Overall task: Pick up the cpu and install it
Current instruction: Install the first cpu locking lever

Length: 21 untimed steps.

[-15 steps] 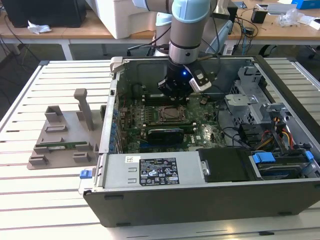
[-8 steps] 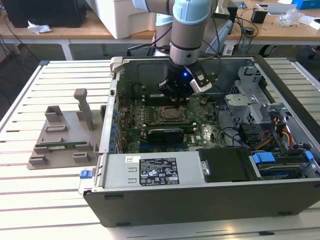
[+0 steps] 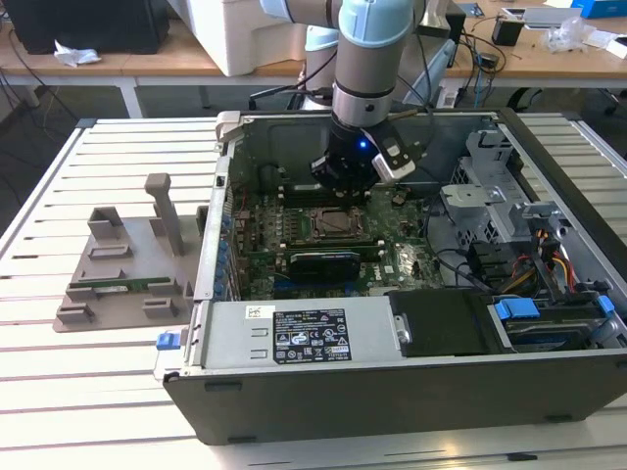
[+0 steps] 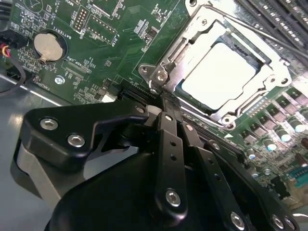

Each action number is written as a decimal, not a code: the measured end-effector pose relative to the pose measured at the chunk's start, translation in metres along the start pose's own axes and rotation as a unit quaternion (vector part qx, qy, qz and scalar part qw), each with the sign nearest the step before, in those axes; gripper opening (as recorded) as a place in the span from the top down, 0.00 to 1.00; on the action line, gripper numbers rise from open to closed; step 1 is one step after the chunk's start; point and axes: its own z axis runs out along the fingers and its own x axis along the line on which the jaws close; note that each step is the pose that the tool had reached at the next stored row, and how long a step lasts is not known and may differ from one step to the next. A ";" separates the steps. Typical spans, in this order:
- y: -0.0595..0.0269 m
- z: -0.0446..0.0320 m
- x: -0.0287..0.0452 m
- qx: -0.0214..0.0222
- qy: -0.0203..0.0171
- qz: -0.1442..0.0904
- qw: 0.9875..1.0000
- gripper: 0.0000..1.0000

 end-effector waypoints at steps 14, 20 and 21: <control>-0.0200 -0.0090 0.0017 0.050 0.003 0.001 0.999 0.89; -0.0172 -0.0408 0.0021 0.051 0.003 0.001 0.999 0.89; -0.0168 -0.0447 0.0021 0.052 0.003 0.001 0.999 0.89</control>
